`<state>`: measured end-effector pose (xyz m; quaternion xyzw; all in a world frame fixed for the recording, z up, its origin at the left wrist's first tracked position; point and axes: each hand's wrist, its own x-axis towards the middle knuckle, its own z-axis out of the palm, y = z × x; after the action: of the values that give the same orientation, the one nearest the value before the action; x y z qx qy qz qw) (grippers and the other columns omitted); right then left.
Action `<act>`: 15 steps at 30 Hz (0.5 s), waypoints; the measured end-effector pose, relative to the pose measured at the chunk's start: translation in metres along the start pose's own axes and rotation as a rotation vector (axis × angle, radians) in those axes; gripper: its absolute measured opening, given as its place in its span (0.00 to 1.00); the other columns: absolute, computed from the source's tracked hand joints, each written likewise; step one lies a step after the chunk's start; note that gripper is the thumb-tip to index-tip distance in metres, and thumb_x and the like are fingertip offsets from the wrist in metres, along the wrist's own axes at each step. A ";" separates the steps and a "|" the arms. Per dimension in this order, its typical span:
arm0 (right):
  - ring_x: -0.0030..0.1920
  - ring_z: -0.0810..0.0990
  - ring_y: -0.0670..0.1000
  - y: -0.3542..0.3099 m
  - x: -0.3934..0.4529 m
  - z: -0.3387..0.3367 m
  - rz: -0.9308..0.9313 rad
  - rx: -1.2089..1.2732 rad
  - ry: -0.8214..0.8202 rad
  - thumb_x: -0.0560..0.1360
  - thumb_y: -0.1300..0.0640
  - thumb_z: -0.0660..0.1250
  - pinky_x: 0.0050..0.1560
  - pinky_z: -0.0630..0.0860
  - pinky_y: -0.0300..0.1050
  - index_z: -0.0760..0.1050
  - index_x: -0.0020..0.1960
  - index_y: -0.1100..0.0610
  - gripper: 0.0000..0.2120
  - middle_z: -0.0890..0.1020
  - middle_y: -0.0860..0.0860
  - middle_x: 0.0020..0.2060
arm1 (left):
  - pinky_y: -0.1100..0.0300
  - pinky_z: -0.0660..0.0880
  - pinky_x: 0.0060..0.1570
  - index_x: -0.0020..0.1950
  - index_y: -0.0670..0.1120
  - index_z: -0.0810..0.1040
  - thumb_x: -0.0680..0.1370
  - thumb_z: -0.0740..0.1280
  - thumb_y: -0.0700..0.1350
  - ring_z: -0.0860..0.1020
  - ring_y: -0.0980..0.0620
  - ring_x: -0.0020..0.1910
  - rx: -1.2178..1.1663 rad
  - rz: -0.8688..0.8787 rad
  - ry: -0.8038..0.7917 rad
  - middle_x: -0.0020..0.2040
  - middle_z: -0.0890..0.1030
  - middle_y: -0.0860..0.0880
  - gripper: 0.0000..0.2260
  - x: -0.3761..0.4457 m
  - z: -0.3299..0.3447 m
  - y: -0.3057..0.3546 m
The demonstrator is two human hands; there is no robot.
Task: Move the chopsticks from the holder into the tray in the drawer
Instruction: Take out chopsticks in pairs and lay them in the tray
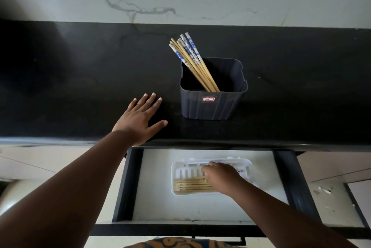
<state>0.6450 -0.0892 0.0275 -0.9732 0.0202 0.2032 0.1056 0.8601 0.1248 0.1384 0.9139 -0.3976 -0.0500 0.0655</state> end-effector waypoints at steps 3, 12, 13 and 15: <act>0.46 0.79 0.54 0.004 -0.003 0.003 0.046 -0.019 0.039 0.76 0.60 0.61 0.36 0.66 0.44 0.73 0.51 0.55 0.05 0.76 0.50 0.45 | 0.57 0.35 0.73 0.78 0.57 0.43 0.74 0.41 0.72 0.36 0.55 0.75 -0.005 -0.004 -0.005 0.78 0.41 0.54 0.36 0.000 0.001 -0.001; 0.54 0.78 0.54 -0.001 -0.017 -0.034 0.216 0.094 -0.024 0.77 0.56 0.61 0.47 0.73 0.45 0.74 0.59 0.53 0.12 0.80 0.50 0.54 | 0.57 0.35 0.73 0.78 0.57 0.45 0.73 0.43 0.73 0.37 0.57 0.76 -0.045 -0.015 0.006 0.79 0.43 0.55 0.37 -0.001 0.000 0.000; 0.54 0.79 0.55 -0.007 -0.020 -0.050 0.235 0.120 -0.060 0.77 0.53 0.61 0.49 0.74 0.45 0.75 0.59 0.53 0.12 0.80 0.51 0.55 | 0.57 0.36 0.73 0.78 0.57 0.45 0.73 0.43 0.73 0.37 0.57 0.76 -0.048 -0.017 0.005 0.79 0.43 0.55 0.37 -0.001 -0.001 0.000; 0.50 0.80 0.54 -0.022 -0.029 -0.090 0.205 0.174 -0.145 0.74 0.50 0.64 0.49 0.76 0.46 0.78 0.54 0.53 0.12 0.83 0.51 0.51 | 0.57 0.36 0.73 0.78 0.58 0.45 0.73 0.44 0.73 0.37 0.58 0.76 -0.050 -0.023 0.004 0.79 0.43 0.56 0.37 -0.001 -0.001 0.000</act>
<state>0.6558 -0.0866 0.1236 -0.9360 0.1294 0.2800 0.1694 0.8593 0.1257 0.1394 0.9166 -0.3853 -0.0589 0.0886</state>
